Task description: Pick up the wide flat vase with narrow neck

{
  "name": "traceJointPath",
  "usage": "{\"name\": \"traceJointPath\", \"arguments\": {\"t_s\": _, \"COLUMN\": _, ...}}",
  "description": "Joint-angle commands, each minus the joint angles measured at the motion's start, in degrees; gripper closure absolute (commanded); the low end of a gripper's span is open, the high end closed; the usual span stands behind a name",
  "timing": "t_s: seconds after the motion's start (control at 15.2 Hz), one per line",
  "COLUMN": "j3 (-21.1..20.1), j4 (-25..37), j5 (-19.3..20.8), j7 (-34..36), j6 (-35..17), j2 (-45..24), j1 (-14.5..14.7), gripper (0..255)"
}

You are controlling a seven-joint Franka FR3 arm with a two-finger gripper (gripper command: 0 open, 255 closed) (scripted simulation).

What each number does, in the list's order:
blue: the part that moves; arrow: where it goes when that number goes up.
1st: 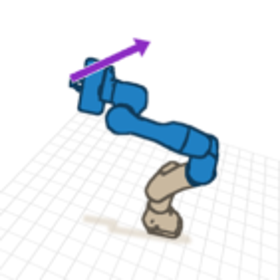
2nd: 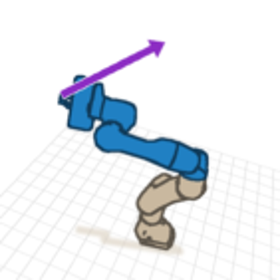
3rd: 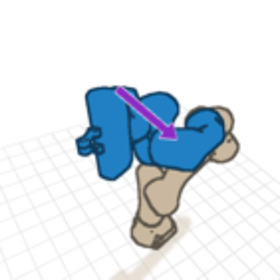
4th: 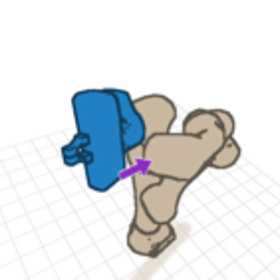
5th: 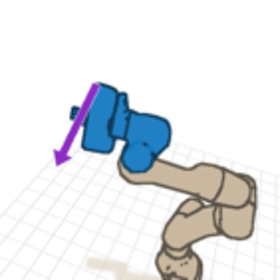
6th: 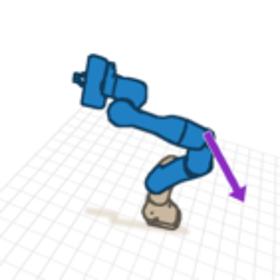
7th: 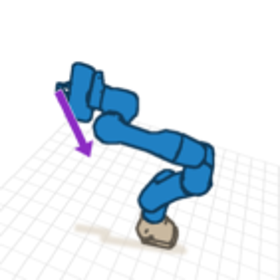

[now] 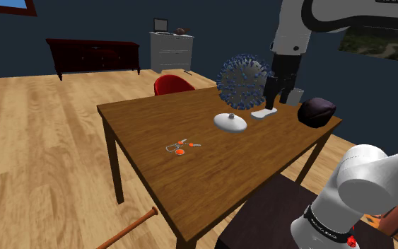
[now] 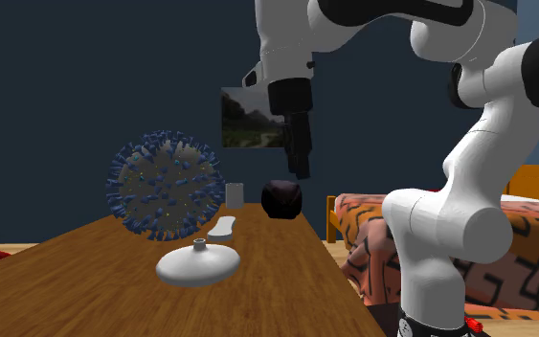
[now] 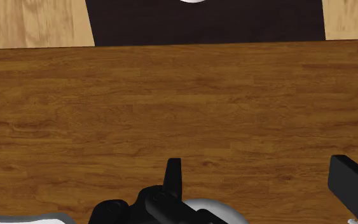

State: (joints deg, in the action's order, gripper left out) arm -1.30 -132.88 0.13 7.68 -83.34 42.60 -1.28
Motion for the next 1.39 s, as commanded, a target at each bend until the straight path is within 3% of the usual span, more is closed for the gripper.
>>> {"name": "traceJointPath", "arguments": {"t_s": 0.0, "j3": 0.00, "j4": 0.00, "j5": 0.00, "j7": 0.00, "j6": 0.00, "j2": 0.00, "j1": 0.00, "gripper": 0}}
{"name": "traceJointPath", "arguments": {"t_s": 0.46, "j3": 0.76, "j4": -1.12, "j5": 2.16, "j7": 0.21, "j6": -14.97, "j2": -9.31, "j1": -1.45, "gripper": 0}}
{"name": "traceJointPath", "arguments": {"t_s": 0.99, "j3": 1.73, "j4": 2.43, "j5": 4.50, "j7": 1.02, "j6": -29.94, "j2": -22.60, "j1": -3.10, "gripper": 0}}
{"name": "traceJointPath", "arguments": {"t_s": 1.32, "j3": 1.77, "j4": -0.03, "j5": 4.64, "j7": 1.26, "j6": -33.21, "j2": -23.38, "j1": -3.14, "gripper": 0}}
